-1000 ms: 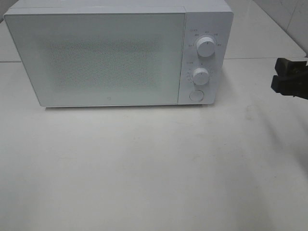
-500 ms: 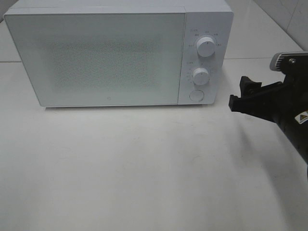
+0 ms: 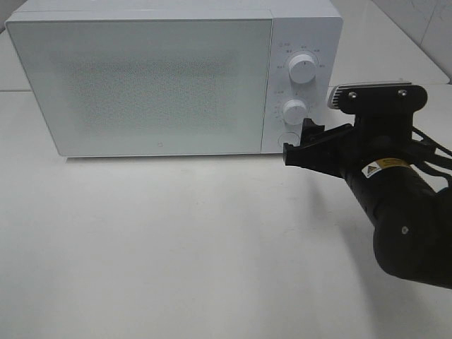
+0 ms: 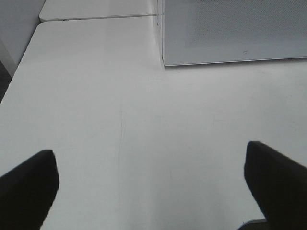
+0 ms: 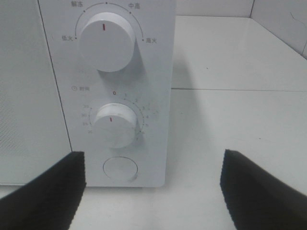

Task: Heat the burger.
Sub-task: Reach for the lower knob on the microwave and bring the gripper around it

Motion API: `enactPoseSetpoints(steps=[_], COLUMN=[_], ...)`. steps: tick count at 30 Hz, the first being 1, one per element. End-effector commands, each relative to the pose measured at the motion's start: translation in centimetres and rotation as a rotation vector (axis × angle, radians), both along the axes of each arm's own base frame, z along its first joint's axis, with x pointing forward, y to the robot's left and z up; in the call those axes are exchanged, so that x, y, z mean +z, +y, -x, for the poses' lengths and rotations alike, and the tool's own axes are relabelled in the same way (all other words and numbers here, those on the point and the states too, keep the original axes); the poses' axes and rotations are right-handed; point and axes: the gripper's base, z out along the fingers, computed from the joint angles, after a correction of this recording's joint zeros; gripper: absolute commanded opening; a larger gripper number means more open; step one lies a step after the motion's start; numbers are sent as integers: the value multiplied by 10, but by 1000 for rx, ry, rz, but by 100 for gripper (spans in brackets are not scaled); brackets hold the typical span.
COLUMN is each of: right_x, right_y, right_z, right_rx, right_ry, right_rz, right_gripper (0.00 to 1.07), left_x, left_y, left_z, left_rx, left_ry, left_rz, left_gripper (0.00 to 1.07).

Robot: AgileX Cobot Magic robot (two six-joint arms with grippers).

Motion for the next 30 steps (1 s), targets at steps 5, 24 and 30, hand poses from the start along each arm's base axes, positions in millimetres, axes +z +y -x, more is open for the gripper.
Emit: enactPoseSetpoints(steps=[5,24,30], right_x=[15,-5,-10], right_y=[12,32,33], right_z=[-20,-67,-79], right_rx=[-59,-125,-125], right_ry=[-203,-218,-225], right_rz=[3,-11,-7], right_gripper=[75,75,75], left_x=[0,0,0], left_y=[0,0,0], left_z=[2,2,2], left_rx=[0,0,0], left_ry=[-28,-28,-28], left_rz=[6,6,6], left_gripper=[98,98,98])
